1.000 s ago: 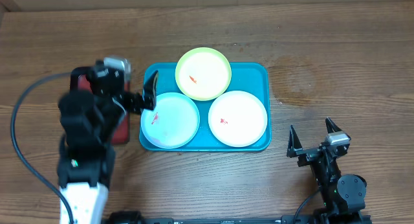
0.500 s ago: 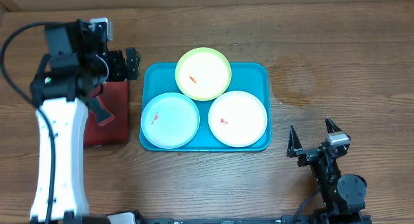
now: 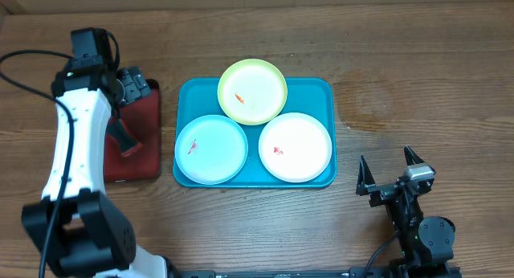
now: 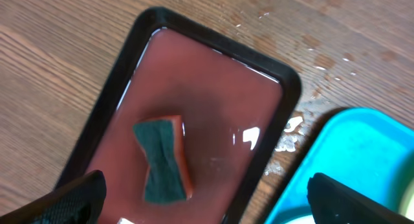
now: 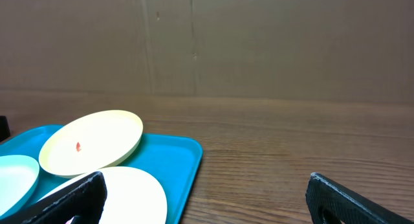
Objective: Clean dirty plates on tray and stack at the side
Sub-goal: 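Lower the left gripper and grasp the green-orange sponge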
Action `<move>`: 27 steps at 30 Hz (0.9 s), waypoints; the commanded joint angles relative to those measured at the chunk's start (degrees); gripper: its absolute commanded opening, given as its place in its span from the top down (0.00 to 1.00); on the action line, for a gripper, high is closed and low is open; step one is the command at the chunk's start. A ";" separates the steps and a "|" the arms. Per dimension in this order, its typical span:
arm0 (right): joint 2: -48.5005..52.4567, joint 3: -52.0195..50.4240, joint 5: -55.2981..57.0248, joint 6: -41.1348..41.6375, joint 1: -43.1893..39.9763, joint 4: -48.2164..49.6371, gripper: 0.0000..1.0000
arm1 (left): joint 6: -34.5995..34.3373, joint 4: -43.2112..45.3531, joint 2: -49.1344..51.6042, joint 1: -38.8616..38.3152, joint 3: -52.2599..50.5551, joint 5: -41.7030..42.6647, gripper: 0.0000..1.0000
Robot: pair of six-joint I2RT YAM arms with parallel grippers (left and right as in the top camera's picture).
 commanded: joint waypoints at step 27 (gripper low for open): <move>-0.61 -0.57 0.37 -0.07 -0.17 0.35 0.00 | -3.10 1.68 18.14 10.99 0.98 13.44 0.00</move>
